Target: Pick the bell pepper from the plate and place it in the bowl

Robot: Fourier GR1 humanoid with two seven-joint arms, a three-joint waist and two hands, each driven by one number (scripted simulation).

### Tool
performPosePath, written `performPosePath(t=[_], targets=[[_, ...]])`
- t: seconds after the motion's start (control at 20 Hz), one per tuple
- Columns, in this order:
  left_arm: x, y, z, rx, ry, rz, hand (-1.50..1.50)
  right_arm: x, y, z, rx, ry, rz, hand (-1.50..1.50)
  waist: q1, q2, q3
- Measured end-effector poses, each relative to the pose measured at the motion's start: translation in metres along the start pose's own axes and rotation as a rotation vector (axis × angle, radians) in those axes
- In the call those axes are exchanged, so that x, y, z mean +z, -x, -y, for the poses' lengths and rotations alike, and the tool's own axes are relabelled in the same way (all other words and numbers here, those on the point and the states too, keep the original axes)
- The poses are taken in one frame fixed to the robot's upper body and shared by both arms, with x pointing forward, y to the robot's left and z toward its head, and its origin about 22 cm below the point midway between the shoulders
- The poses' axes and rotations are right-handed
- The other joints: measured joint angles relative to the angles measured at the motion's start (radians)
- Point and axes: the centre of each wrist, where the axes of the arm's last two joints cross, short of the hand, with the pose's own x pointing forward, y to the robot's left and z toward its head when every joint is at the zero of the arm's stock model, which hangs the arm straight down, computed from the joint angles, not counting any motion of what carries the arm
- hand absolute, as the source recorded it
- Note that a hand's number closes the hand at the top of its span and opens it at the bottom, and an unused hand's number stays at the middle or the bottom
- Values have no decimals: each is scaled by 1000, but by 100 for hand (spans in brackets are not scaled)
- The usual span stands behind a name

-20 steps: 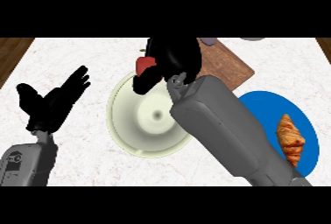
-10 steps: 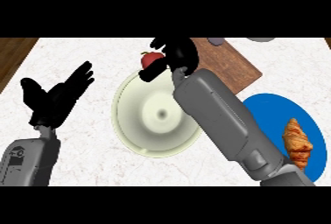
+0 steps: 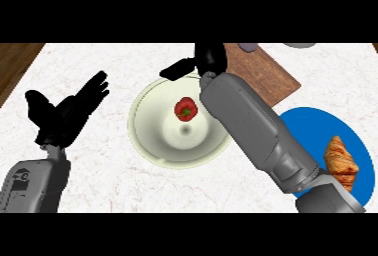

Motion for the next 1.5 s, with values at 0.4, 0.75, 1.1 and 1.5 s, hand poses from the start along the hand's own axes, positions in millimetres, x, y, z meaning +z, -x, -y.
performPosePath(t=[0.4,0.75,1.1,1.5], targets=[[11,7,-17,0,-50,-19,0,-11,1,2,-30,175,38,-150,-45,-13,0],[27,19,-29,15,-98,-44,0,-11,29,42,-36,230,83,-150,-103,-33,1],[38,27,-39,22,-138,-67,0,30,27,81,-49,159,260,-150,-148,-50,1],[43,25,-44,27,-166,-74,0,124,33,117,-228,2,418,-150,-178,-54,2]])
